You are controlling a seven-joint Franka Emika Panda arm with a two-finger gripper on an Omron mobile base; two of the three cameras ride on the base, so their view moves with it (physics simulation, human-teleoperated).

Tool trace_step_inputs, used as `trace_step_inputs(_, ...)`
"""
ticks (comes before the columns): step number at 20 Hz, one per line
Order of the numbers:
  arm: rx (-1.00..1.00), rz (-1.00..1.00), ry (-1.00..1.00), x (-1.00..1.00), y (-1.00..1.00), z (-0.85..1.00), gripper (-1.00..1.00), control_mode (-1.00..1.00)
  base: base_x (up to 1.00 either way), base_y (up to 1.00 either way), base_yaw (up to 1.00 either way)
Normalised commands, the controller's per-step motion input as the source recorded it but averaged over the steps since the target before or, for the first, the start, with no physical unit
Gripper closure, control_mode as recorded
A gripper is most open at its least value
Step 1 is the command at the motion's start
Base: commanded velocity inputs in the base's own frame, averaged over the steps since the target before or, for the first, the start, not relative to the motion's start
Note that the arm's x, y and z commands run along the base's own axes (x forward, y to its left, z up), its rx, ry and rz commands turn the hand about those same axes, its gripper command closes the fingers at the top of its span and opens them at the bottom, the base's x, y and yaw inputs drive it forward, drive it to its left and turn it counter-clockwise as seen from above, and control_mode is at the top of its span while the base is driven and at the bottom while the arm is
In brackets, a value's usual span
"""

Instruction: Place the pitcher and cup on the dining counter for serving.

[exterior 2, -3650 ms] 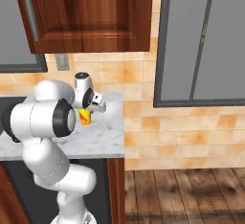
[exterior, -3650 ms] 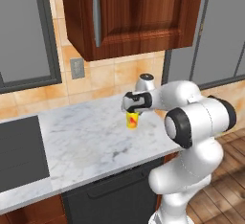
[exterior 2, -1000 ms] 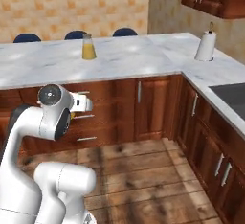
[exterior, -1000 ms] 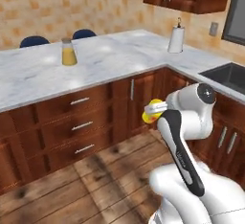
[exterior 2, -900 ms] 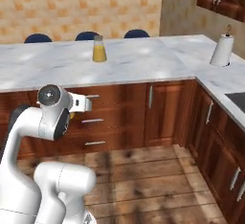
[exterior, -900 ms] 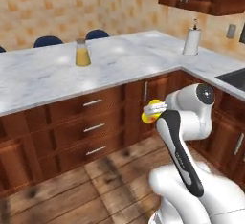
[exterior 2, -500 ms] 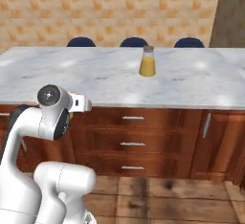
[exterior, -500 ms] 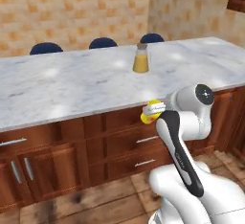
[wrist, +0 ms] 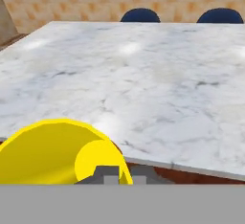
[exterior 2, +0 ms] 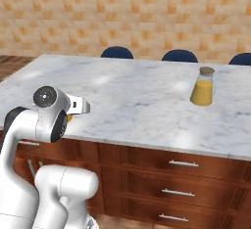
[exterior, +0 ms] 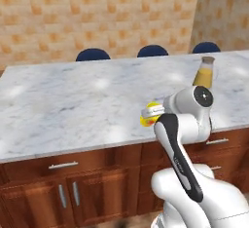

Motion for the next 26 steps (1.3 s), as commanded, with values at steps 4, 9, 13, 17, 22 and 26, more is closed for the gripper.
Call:
trace_step_inputs(4, 0.0, 0.0, 0.0, 0.0, 0.0, 0.0, 1.0, 1.0, 0.59, -0.01, 0.0)
trace_step_inputs(9, 0.0, 0.0, 0.0, 0.0, 0.0, 0.0, 1.0, 1.0, 0.56, -0.1, -0.01)
trace_step_inputs(13, 0.0, 0.0, 0.0, 0.0, 0.0, 0.0, 1.0, 1.0, 0.49, -0.02, 0.0)
trace_step_inputs(17, 0.0, 0.0, 0.04, 0.01, 0.01, 0.0, 1.0, -1.0, 0.1, 0.0, 0.0)
trace_step_inputs(22, 0.04, -0.2, 0.15, 0.66, 0.0, -0.18, 1.0, -1.0, 0.0, 0.0, 0.0)
trace_step_inputs(26, 0.09, -0.4, 0.24, 0.91, 0.0, -0.14, 1.0, -1.0, 0.0, 0.0, 0.0)
